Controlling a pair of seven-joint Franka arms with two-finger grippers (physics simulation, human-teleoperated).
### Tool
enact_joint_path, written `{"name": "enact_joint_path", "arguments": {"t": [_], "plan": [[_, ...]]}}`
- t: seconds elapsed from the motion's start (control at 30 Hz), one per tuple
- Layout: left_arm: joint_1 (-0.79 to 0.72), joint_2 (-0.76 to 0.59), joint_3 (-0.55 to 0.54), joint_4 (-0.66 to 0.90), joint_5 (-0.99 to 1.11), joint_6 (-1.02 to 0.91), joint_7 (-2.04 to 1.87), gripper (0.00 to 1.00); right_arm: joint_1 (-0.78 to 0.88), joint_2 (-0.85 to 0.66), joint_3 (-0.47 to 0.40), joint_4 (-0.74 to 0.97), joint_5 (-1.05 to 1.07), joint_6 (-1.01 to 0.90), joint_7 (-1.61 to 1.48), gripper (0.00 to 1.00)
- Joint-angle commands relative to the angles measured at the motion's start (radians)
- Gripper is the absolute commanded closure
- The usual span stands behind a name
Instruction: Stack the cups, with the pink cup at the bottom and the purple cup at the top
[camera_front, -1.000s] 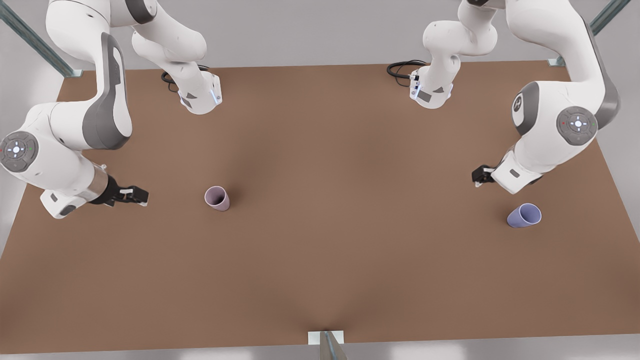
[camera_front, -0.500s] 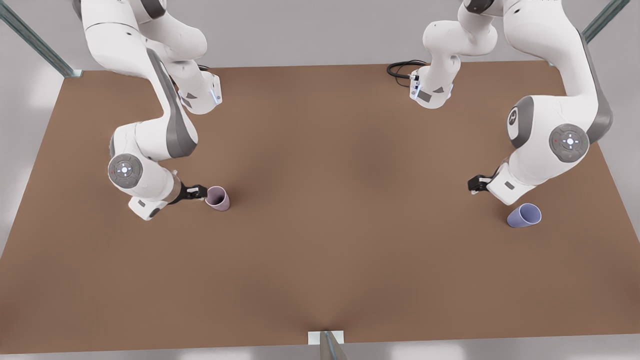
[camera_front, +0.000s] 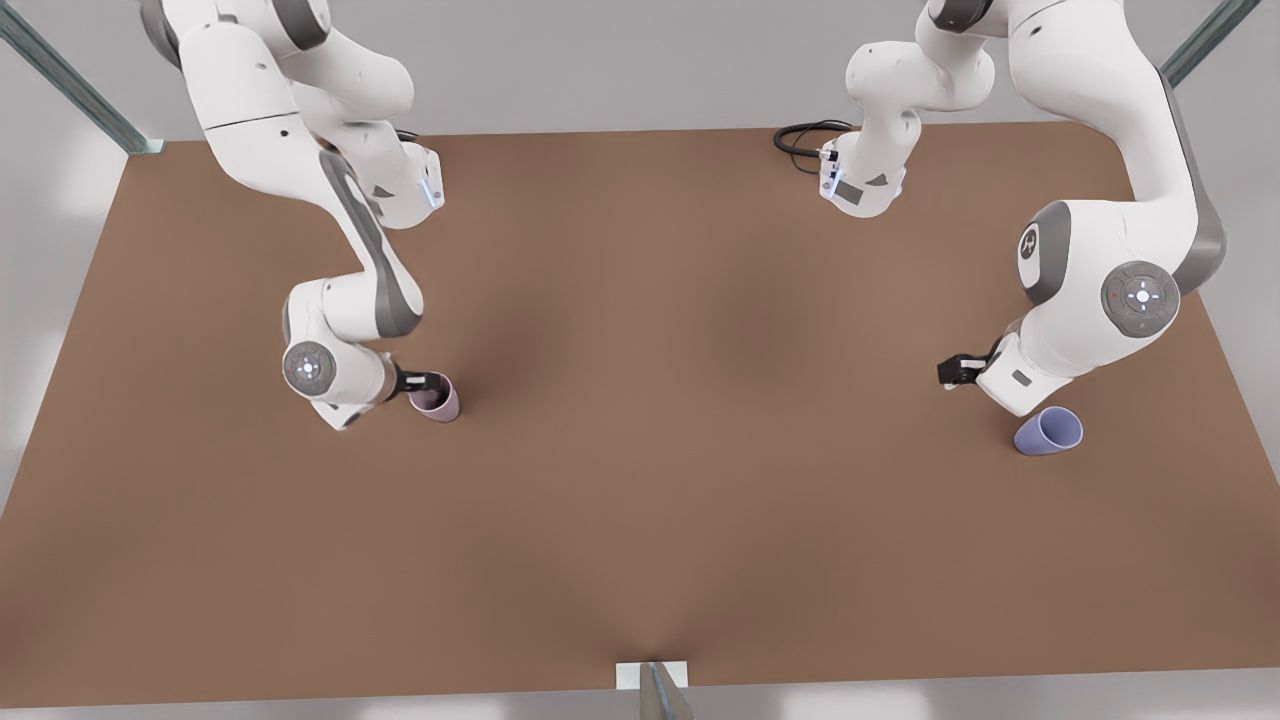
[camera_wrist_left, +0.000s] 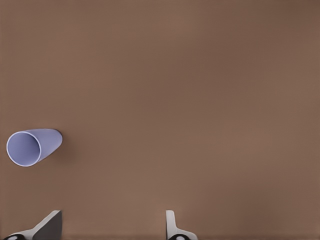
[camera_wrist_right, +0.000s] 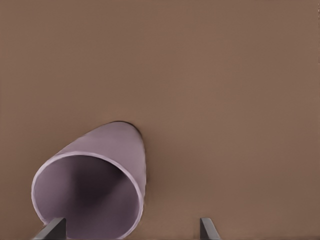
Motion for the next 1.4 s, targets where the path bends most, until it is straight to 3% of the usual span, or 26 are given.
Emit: {"name": "enact_joint_path", "arguments": {"t": [0.0, 0.1, 0.17, 0.27, 0.3, 0.5, 0.6, 0.7, 0.77, 0.93, 1.13, 1.27, 1.37], "plan": [[0.000, -0.002, 0.000, 0.000, 0.001, -0.002, -0.009, 0.00, -0.010, 0.004, 0.000, -0.031, 0.004, 0.170, -0.023, 0.00], [0.000, 0.000, 0.000, 0.000, 0.001, -0.002, -0.009, 0.00, -0.004, 0.021, 0.000, -0.067, 0.006, 0.247, -0.029, 0.00], [0.000, 0.000, 0.000, 0.000, 0.001, -0.002, -0.009, 0.00, 0.005, 0.033, 0.003, -0.066, 0.009, 0.252, -0.028, 0.07], [0.000, 0.005, 0.002, 0.000, 0.002, -0.002, -0.009, 0.00, 0.007, 0.067, 0.005, -0.061, 0.012, 0.287, -0.028, 0.66], [0.000, 0.005, 0.002, 0.000, 0.002, -0.003, -0.011, 0.00, 0.007, 0.067, 0.005, -0.060, 0.012, 0.287, -0.028, 0.79], [0.000, 0.006, 0.002, 0.000, 0.002, -0.002, -0.008, 0.00, 0.005, 0.062, 0.005, -0.029, 0.013, 0.263, -0.019, 0.79], [0.000, 0.006, 0.002, -0.001, 0.002, -0.002, -0.006, 0.00, 0.013, 0.067, 0.006, 0.092, 0.085, 0.148, 0.047, 0.79], [0.018, 0.012, 0.003, 0.000, 0.002, 0.000, 0.009, 0.00, 0.109, 0.111, 0.009, 0.218, 0.098, 0.147, 0.092, 0.79], [0.051, 0.015, 0.003, 0.000, 0.001, 0.004, 0.030, 0.00, 0.261, 0.141, 0.014, 0.291, 0.098, 0.144, 0.139, 0.79], [0.229, 0.173, 0.003, 0.117, -0.001, 0.023, 0.307, 0.00, 0.464, 0.371, 0.014, 0.713, 0.073, -0.047, 0.543, 0.79], [0.290, 0.179, 0.028, 0.117, 0.002, 0.027, 0.333, 0.00, 0.609, 0.776, 0.045, 1.333, 0.071, -0.104, 0.850, 0.79], [0.379, 0.232, 0.028, 0.096, -0.001, 0.147, 0.377, 0.00, 0.645, 0.825, 0.103, 1.384, 0.079, 0.065, 0.900, 0.79], [0.413, 0.278, 0.028, 0.063, -0.012, 0.240, 0.391, 0.00, 0.676, 0.859, 0.089, 1.384, 0.073, 0.106, 0.900, 0.79]]}}
